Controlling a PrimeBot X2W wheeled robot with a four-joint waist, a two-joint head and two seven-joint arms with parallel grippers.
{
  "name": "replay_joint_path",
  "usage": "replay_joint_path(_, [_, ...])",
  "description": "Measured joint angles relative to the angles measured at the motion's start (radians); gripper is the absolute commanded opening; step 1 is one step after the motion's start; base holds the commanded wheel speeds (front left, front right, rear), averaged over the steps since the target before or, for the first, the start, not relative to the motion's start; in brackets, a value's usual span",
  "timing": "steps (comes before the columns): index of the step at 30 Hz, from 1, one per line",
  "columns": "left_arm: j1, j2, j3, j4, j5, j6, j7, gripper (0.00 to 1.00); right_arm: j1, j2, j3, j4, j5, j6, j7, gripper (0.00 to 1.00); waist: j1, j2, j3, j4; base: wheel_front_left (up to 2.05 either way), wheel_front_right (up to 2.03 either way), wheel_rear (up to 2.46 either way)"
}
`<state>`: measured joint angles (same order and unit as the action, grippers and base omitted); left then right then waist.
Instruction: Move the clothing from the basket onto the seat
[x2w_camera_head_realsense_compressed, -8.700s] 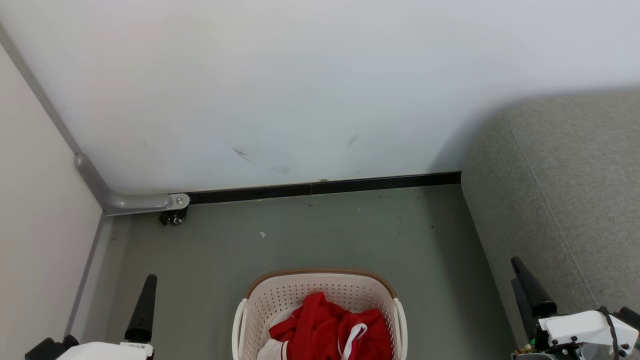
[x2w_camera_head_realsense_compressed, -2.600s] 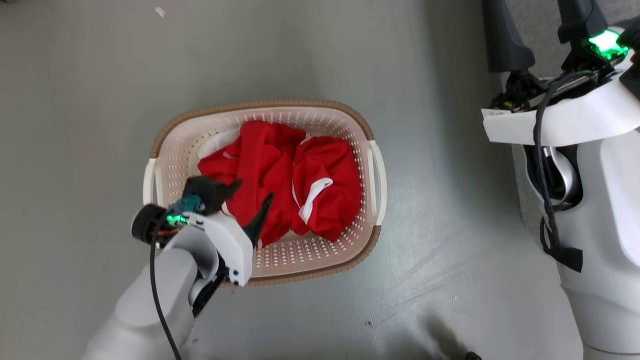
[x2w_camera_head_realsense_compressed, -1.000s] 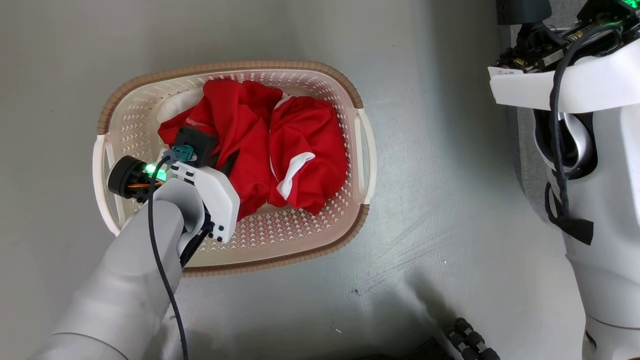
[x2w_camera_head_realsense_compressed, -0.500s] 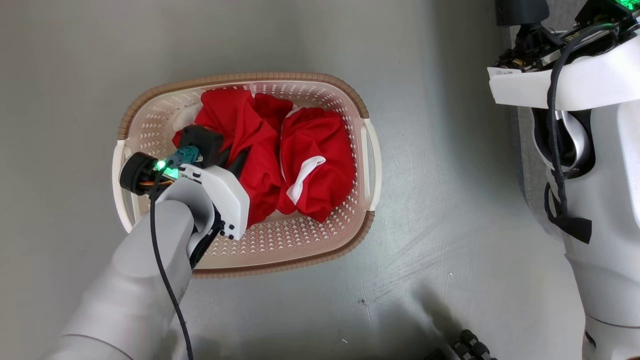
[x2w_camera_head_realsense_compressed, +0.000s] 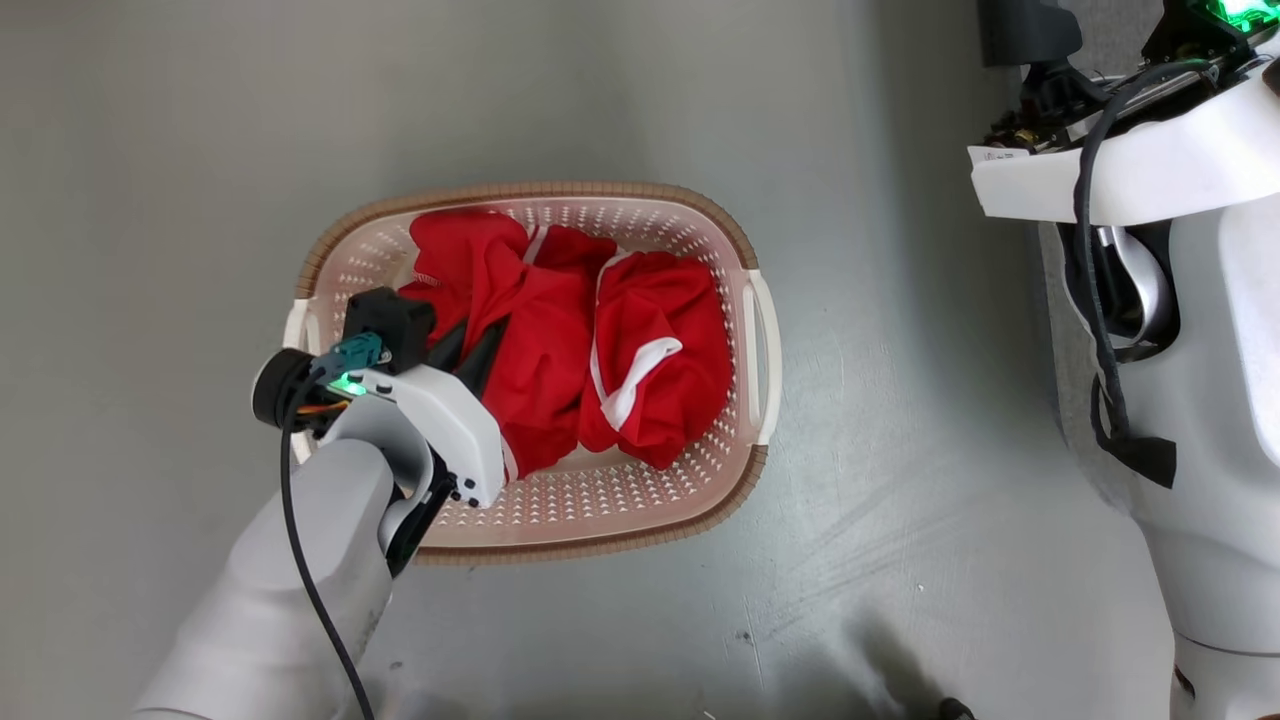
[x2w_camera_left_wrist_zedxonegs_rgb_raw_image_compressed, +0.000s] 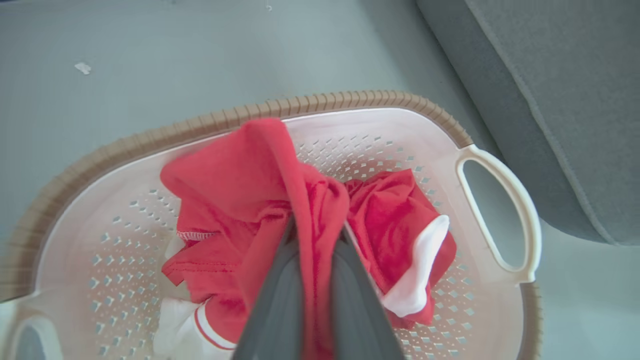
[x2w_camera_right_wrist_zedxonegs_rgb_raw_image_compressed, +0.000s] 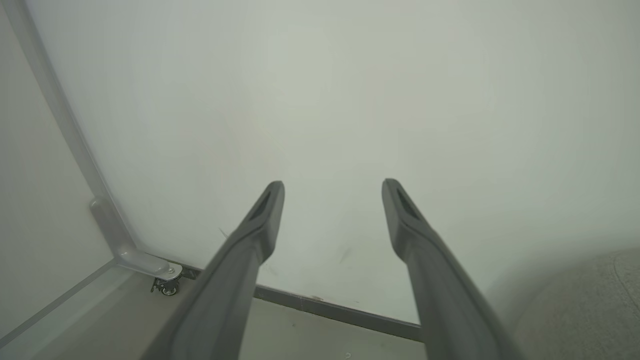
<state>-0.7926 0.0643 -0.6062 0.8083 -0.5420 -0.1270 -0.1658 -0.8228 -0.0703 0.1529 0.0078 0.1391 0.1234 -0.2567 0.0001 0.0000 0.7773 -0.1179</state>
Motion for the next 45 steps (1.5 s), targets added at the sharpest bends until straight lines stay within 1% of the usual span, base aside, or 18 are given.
replay_joint_path(13, [0.065, -0.002, 0.015, -0.067, -0.065, 0.000, -0.047, 0.00, 0.046, -0.028, -0.001, 0.032, -0.007, 0.000, 0.000, 1.00, 0.0000, 0.0000, -0.091, 0.039, 0.00, 0.00, 0.00])
replay_joint_path(19, [0.102, -0.001, 0.043, -0.123, -0.111, 0.000, -0.066, 0.00, 0.087, -0.034, -0.006, 0.042, -0.009, 0.000, 0.000, 1.00, 0.0000, 0.0000, -0.147, 0.060, 0.00, 0.00, 0.00])
replay_joint_path(28, [0.159, 0.026, 0.083, -0.211, -0.144, 0.000, -0.082, 0.00, 0.142, -0.039, -0.014, 0.066, -0.008, 0.000, 0.000, 1.00, 0.0000, 0.0000, -0.225, 0.085, 0.00, 0.00, 0.00])
replay_joint_path(33, [0.181, 0.043, 0.127, -0.272, -0.153, 0.000, -0.083, 0.00, 0.177, -0.041, -0.027, 0.075, -0.008, 0.000, 0.000, 1.00, 0.0000, 0.0000, -0.271, 0.097, 0.00, 0.00, 0.00])
replay_joint_path(39, [0.205, 0.068, 0.246, -0.391, -0.143, 0.000, -0.084, 0.00, 0.227, -0.044, -0.041, 0.093, -0.008, 0.000, 0.000, 1.00, -0.0001, 0.0000, -0.327, 0.109, 0.00, 0.00, 0.00])
replay_joint_path(45, [0.277, 0.079, 0.327, -0.460, -0.119, 0.002, -0.086, 0.00, 0.270, -0.044, -0.046, 0.105, -0.008, 0.000, 0.000, 1.00, -0.0001, 0.0000, -0.382, 0.119, 0.00, 0.00, 0.00])
